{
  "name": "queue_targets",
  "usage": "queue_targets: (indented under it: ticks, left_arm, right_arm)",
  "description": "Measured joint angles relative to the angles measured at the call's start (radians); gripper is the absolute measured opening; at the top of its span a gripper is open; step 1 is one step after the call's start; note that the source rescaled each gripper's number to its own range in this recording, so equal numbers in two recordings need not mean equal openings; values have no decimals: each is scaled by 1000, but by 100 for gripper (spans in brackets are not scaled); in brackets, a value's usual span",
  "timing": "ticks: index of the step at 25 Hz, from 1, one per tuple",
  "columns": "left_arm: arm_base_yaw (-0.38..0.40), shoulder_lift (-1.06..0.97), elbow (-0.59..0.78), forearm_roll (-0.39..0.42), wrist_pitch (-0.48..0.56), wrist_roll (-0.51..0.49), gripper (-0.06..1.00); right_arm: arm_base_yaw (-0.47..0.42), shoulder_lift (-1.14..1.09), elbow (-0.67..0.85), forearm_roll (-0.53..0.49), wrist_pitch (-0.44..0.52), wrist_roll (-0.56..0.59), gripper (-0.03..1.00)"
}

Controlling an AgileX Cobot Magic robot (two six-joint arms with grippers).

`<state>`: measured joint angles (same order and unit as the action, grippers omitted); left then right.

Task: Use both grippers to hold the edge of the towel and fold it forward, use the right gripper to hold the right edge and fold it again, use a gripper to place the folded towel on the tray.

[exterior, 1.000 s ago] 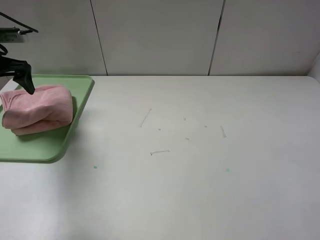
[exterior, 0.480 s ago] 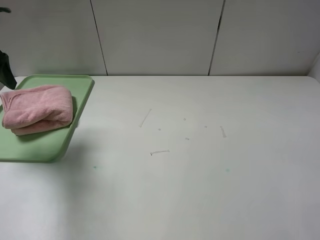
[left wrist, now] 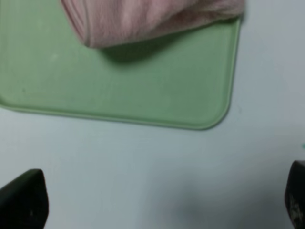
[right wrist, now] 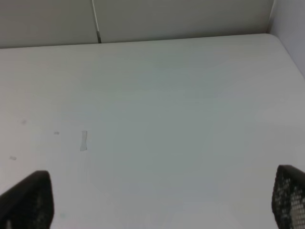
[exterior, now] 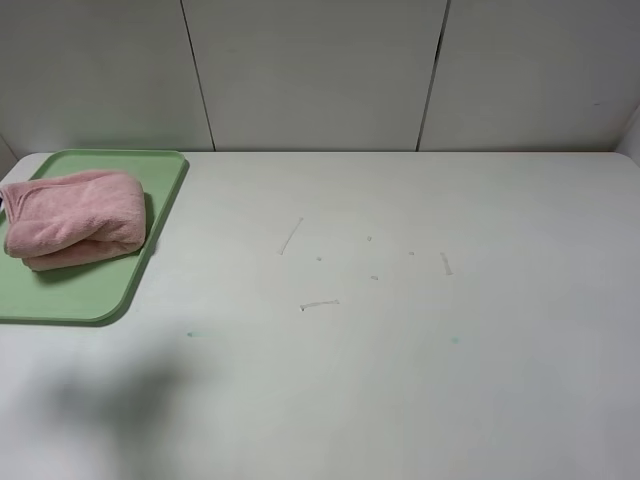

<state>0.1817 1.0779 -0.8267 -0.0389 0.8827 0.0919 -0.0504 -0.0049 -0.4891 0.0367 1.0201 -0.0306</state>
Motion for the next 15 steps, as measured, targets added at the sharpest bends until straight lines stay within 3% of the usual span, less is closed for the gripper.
queue_targets:
  ticks: [15]
  left_arm:
    - [-30,-559,280,-28,8,1,100]
  right_arm:
    - [0,0,0,0,0,0,100]
